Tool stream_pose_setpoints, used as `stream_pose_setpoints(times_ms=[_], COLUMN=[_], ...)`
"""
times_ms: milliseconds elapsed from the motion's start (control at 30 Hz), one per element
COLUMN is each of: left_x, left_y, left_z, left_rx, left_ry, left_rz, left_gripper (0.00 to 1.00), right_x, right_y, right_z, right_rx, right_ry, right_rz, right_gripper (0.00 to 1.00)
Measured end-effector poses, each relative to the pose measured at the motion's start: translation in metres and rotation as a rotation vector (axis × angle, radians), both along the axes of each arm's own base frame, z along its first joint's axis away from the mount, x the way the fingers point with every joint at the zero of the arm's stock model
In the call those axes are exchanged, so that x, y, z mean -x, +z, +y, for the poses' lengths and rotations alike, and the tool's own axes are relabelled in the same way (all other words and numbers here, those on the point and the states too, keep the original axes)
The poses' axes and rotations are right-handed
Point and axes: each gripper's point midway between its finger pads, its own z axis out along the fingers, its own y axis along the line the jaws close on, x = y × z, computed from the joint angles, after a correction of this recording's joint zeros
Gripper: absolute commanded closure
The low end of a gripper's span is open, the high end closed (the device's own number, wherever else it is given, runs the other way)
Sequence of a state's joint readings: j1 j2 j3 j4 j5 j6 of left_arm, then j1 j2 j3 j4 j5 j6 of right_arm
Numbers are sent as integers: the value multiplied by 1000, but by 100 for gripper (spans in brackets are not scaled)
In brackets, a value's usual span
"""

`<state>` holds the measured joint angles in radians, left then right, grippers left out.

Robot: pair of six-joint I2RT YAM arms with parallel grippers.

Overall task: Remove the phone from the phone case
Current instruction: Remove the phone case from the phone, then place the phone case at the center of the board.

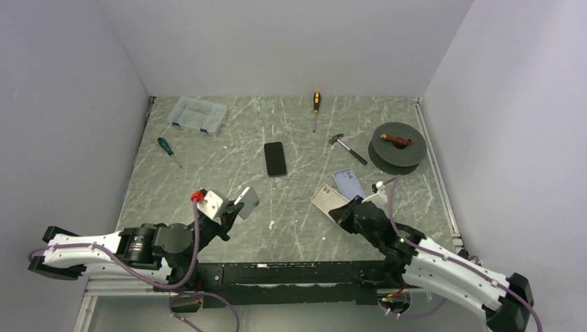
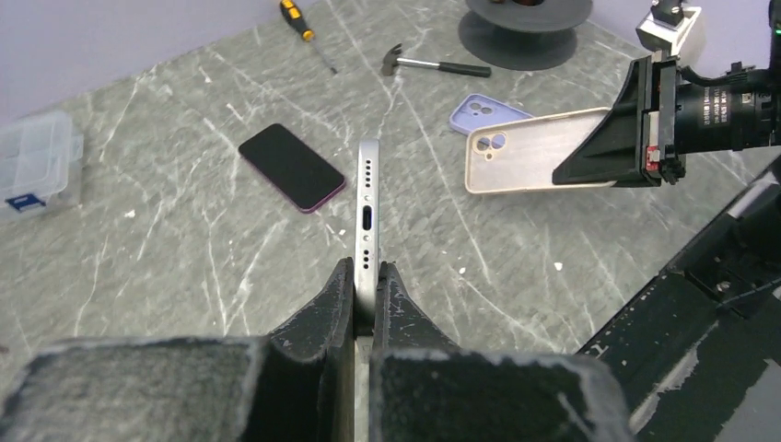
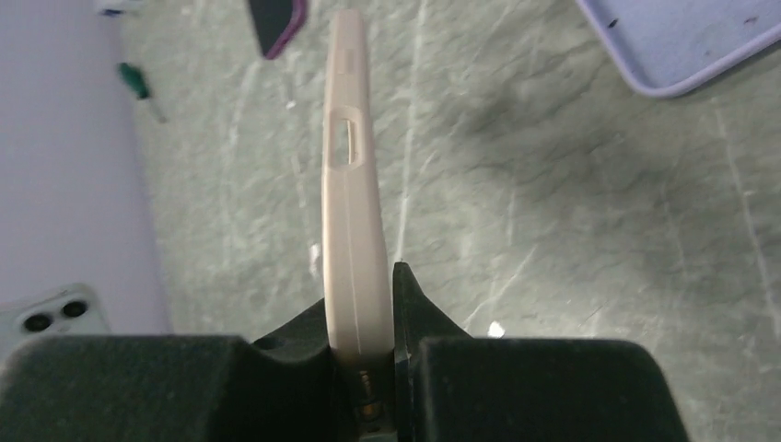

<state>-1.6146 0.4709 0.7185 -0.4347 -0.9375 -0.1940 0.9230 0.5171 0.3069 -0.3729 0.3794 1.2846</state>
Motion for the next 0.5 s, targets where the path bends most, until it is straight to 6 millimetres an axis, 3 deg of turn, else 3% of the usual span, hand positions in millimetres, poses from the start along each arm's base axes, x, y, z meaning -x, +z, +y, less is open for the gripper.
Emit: stream_pose_setpoints(times_ms=[133, 367, 500], left_x=[-4, -5, -4], left_y=[-11, -24, -30], left_z=[8, -16, -18], left_rx=[14, -174, -205], left_ry=[44, 63, 58], left_rz=[11, -3, -5], left_gripper=[100, 100, 100], right_x=[-21, -81, -100], right_y=[-19, -42, -38], right_z=[1, -2, 15], right_rx=[95, -8, -74], right_ry=[-14, -74, -35], right_rz=[75, 169, 149], right_gripper=[100, 100, 100])
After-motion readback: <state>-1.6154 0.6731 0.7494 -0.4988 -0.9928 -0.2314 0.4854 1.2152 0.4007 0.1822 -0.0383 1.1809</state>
